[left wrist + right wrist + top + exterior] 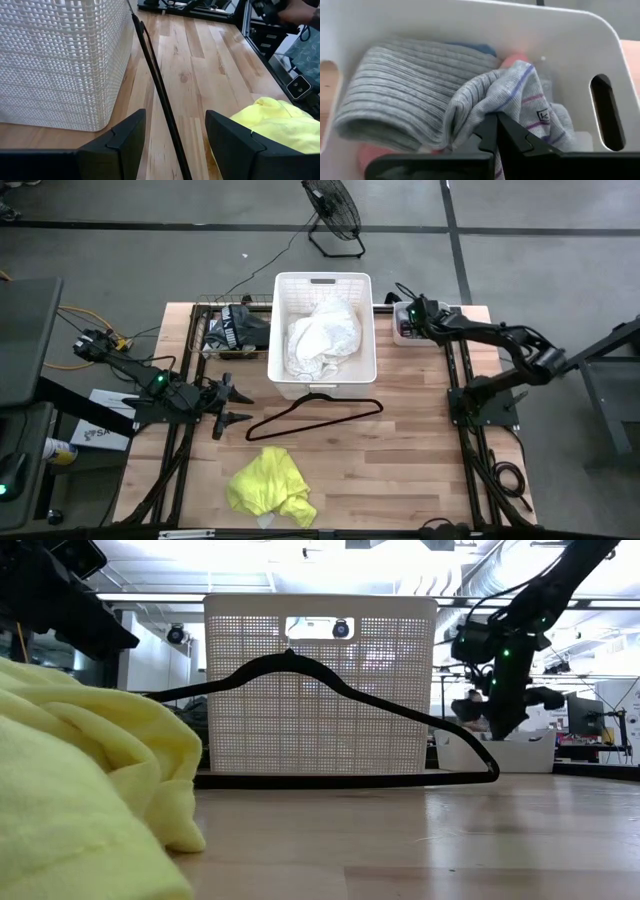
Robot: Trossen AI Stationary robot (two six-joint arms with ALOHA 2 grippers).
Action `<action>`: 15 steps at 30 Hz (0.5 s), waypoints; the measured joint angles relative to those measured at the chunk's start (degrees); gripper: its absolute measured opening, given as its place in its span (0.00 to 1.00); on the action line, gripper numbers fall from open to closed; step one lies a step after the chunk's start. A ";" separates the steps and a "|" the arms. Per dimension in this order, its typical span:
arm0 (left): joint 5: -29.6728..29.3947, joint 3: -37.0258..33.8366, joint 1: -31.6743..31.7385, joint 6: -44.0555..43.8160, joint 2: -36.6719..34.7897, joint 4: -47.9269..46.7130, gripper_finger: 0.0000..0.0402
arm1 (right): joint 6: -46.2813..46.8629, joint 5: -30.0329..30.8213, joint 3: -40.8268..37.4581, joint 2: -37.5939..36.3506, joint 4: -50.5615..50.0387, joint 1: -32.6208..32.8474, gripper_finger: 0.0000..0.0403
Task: Pick & Place Cloths
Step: Put the gray pink sock into the small white bin
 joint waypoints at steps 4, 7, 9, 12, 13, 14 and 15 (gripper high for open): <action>0.00 -0.01 0.00 0.00 0.00 -0.02 0.50 | -0.02 -0.58 0.01 0.68 0.38 -0.26 0.01; 0.00 -0.01 0.00 0.00 0.00 -0.04 0.50 | -0.06 -0.76 0.00 -0.26 0.30 -0.24 0.01; 0.00 -0.01 0.00 0.00 0.00 -0.04 0.50 | -0.41 -0.74 0.00 -1.68 0.30 -0.22 0.01; 0.00 0.01 0.00 -0.08 0.01 -0.04 0.50 | -0.63 -0.54 0.01 -3.91 -0.09 0.23 0.01; 0.00 -0.01 0.00 -0.31 0.01 -0.04 0.50 | -0.87 -0.33 0.00 -4.71 -0.21 0.29 0.01; 0.00 -0.01 0.00 -0.39 0.01 -0.04 0.50 | -1.13 -0.15 0.02 -5.48 -0.41 0.31 0.01; 0.00 -0.01 0.00 -0.41 0.01 -0.04 0.50 | -1.40 -0.16 0.00 -6.05 -0.64 0.32 0.01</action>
